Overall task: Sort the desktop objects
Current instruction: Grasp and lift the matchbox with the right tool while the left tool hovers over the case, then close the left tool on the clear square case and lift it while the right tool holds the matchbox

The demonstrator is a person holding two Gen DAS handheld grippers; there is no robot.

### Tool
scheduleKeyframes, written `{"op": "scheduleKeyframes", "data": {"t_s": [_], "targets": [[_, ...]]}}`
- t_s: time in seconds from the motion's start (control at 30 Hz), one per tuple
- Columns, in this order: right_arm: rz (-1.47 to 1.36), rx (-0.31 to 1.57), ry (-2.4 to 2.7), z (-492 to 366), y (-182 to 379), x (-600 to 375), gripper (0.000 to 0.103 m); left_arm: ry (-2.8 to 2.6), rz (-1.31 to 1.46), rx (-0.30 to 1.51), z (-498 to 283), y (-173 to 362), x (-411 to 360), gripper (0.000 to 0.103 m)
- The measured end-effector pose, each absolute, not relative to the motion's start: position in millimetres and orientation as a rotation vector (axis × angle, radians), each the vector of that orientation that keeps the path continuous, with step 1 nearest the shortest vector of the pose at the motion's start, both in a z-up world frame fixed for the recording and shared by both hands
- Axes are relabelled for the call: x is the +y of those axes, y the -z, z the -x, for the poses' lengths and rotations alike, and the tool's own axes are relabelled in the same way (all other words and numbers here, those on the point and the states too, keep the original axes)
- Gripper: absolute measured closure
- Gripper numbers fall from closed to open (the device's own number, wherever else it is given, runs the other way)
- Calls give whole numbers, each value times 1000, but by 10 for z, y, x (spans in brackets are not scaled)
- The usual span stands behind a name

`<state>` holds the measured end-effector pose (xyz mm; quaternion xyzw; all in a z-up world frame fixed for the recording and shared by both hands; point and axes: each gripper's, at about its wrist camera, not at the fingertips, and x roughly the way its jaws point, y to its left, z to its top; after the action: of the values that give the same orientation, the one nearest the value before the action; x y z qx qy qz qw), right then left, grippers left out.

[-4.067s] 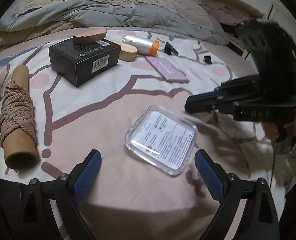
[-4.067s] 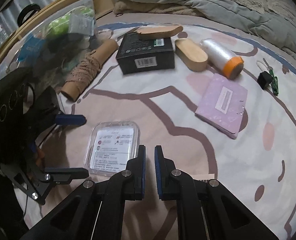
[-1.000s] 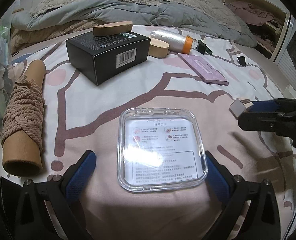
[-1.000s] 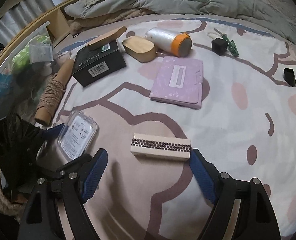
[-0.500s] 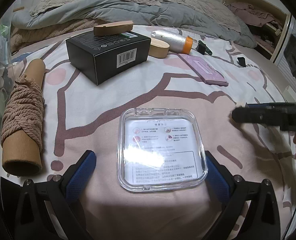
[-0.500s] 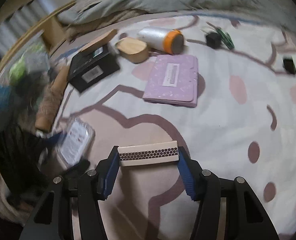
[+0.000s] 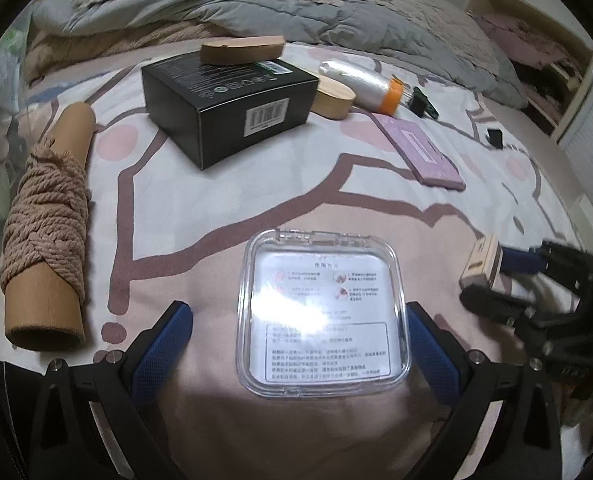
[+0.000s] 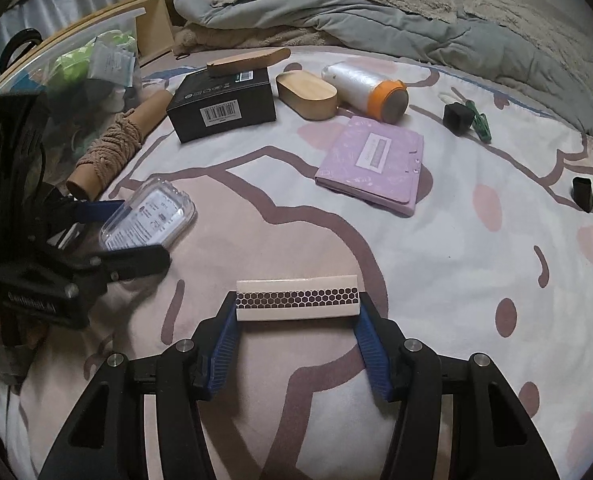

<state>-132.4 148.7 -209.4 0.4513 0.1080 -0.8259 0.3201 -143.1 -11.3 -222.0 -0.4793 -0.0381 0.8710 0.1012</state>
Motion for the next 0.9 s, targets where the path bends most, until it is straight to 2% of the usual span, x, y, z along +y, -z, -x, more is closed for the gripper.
{"op": "scheduleKeyframes", "data": {"t_s": [0.17,0.27,0.3,0.67,0.9], "targets": [[-1182,258,2168,1332,2104,1504,47,-2593,1449,-109,1428,2201,-79,3],[-1182,251,2166,1334,2098,1512,47,-2624,1425,-93,1374,2162,-101,20],[-1184,249,2165,1327,2094,1514,47,-2636,1412,-82,1355,2141,-112,29],[-1193,251,2121,1382,1962,1407,47,-2654,1246,8,1265,1889,-86,29],[-1082,253,2128,1396,1567,1308,47,-2647,1073,64,1231,1424,-97,28]]}}
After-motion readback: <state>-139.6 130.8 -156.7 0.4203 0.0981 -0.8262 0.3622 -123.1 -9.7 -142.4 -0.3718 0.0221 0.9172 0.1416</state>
